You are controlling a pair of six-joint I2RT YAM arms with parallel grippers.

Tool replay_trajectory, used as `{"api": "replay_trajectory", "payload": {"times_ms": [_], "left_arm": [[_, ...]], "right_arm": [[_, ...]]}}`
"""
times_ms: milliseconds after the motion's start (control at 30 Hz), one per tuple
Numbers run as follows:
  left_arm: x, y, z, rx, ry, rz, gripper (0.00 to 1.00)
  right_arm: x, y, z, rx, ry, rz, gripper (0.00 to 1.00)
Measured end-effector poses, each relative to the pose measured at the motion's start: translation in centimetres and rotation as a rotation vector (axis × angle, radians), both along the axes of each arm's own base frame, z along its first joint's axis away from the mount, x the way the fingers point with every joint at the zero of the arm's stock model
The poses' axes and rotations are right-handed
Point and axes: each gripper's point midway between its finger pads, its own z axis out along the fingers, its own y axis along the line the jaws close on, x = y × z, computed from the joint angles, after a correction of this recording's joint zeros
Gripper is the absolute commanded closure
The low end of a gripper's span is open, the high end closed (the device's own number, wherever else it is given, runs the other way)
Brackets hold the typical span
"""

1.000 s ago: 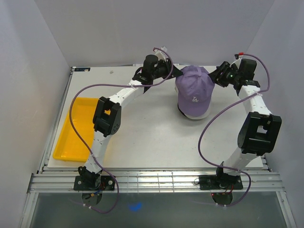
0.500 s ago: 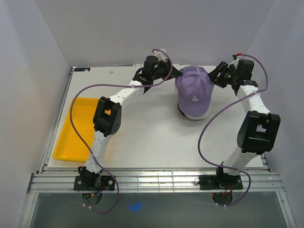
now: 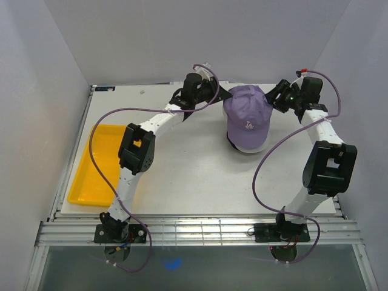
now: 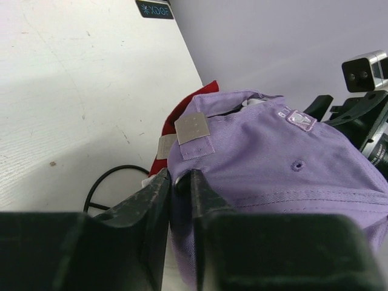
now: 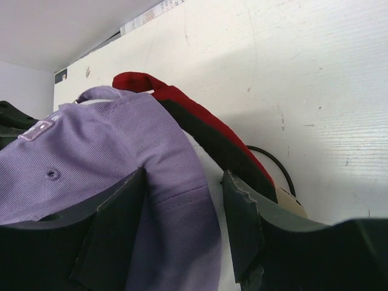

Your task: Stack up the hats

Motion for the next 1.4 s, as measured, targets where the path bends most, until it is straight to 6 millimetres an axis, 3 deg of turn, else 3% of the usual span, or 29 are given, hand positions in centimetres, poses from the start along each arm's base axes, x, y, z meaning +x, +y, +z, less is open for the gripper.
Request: {"api": "replay_trajectory", "payload": {"times_ms": [233,667,933,1400], "left_arm": [[0.2,0.3,-0.7,0.020,0.019,0.028,0.49],[0.5,0.9,-1.7,0.046,0.036,0.061,0.31],[0.4,1.4,-1.9,0.072,0.043,0.073,0.23],[0.0,1.9,-1.2,0.147,0.046,0.060,0.19]], "right_arm": [[0.0,-0.1,-0.2,-0.002,0.000,-0.003,0.40],[0.0,-0.1,-0.6,-0.002,0.008,-0.012,0.31],[-0.2,-0.3,-0.7,0.016,0.029,-0.022,0.28],[-0.8,-0.5,-0.3,0.032,0.087,-0.034,0.22]]}}
